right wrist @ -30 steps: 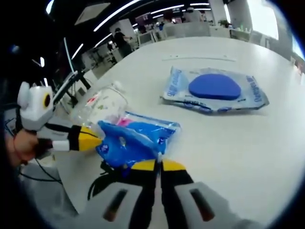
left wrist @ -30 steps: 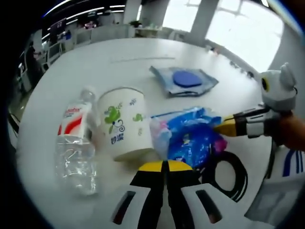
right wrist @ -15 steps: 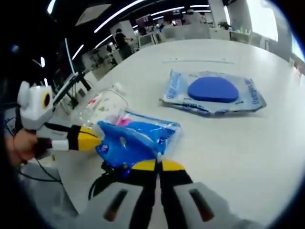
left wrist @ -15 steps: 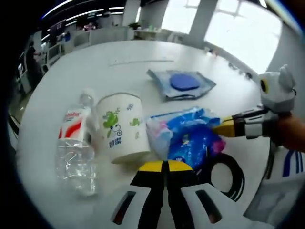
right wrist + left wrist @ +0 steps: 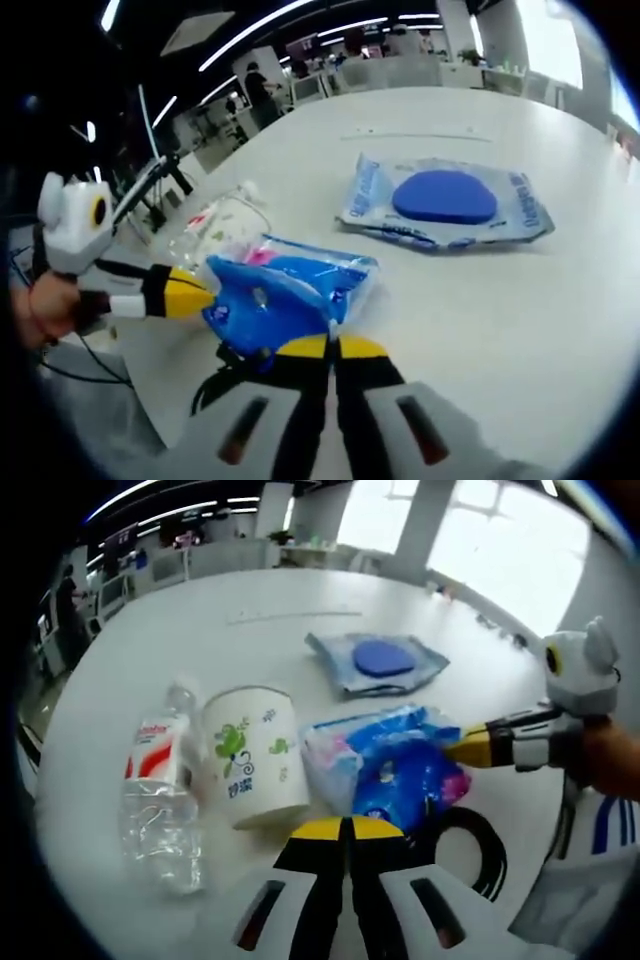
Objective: Arrange the tabletop items into an orderly group along one side of the table until the central work area is clear of visible clutter.
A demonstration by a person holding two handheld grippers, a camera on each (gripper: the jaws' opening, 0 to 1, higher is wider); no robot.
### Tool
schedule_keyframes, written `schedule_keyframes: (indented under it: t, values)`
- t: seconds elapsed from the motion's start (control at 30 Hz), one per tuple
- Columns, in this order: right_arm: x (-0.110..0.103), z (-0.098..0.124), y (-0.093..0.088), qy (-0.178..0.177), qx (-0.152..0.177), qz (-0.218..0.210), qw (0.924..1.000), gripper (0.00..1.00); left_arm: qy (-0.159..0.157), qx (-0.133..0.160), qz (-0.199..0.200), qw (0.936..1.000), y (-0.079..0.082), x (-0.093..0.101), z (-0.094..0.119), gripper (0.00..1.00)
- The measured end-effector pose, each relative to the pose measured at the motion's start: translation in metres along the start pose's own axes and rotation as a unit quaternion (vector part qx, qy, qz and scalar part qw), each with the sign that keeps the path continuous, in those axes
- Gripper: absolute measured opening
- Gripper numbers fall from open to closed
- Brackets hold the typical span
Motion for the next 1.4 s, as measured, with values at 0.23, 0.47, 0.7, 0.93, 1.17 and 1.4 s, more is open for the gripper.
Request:
schedule_keyframes:
  t: [0.23,0.47,0.7,0.93,1.17,1.4]
  values:
    - [0.000,0.005,0.004,0.001,0.008,0.001,1.0000,0.00,-0.002,0.006,0.001,1.0000,0.002,0.002,0.004,0.00]
    - [-0.001,0.014,0.009,0.001,0.020,0.002,0.9998,0.00,-0.004,0.018,0.001,0.9998,0.008,0.006,0.011,0.00]
    - [0.000,0.024,0.017,0.002,0.033,0.004,0.9995,0.00,-0.004,0.031,0.001,0.9995,0.017,0.008,0.019,0.00]
    - [0.000,0.035,0.025,0.003,0.046,0.004,0.9989,0.00,-0.005,0.040,-0.006,0.9992,0.026,0.012,0.026,0.00]
    - [0.003,0.050,0.033,0.001,0.061,0.003,0.9981,0.00,-0.008,0.054,-0.015,0.9984,0.041,0.019,0.036,0.00]
    - [0.008,0.065,0.042,-0.001,0.077,0.001,0.9970,0.00,-0.011,0.066,-0.026,0.9974,0.055,0.028,0.044,0.00]
Point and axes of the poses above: the point that each gripper's makers call its tool centre point, and the gripper's own axes: z roughly backward along the fingers, x roughly to its right, y roughly out of its top, the point moved 8 cm from there along z, roughly backward along the fingers, and after that the axes turned 11 degrees about -x, right-handed, at the moved point
